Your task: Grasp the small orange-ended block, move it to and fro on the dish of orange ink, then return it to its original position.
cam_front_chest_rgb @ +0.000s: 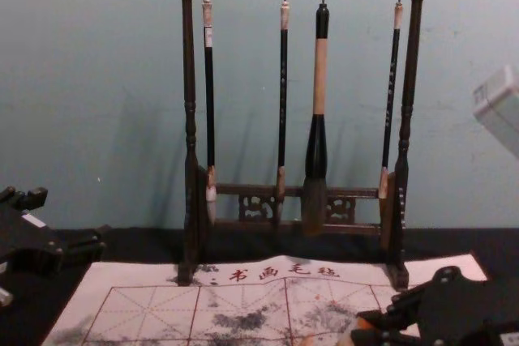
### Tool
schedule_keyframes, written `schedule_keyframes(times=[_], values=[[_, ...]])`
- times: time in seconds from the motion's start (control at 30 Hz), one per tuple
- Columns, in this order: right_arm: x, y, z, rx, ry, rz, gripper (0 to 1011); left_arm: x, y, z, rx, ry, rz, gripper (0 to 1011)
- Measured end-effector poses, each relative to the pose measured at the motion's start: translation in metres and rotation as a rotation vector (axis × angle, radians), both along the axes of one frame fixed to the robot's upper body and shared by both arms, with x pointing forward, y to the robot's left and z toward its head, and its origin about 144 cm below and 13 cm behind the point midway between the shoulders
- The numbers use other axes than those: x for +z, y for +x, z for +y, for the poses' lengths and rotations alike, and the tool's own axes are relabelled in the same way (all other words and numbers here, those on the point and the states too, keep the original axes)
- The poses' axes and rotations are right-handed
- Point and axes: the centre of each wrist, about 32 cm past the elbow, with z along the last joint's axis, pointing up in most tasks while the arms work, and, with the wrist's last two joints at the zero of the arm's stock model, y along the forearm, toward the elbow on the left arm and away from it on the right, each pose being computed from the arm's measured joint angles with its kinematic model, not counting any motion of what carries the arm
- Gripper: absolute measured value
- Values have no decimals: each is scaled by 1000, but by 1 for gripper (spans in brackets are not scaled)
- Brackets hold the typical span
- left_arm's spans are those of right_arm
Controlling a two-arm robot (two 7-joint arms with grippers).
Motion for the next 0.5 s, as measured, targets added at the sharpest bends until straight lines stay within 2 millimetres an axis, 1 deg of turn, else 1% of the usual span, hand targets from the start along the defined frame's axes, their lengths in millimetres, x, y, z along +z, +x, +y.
schedule_keyframes(times=[0.27, 0.4, 0.5], values=[[6, -2, -3, -2, 1, -13, 100, 0, 0, 0, 0, 0, 0, 1001], [11, -6, -8, -17, 3, -24, 100, 0, 0, 0, 0, 0, 0, 1001], [16, -10, -17, -41, 6, -31, 100, 0, 0, 0, 0, 0, 0, 1001]])
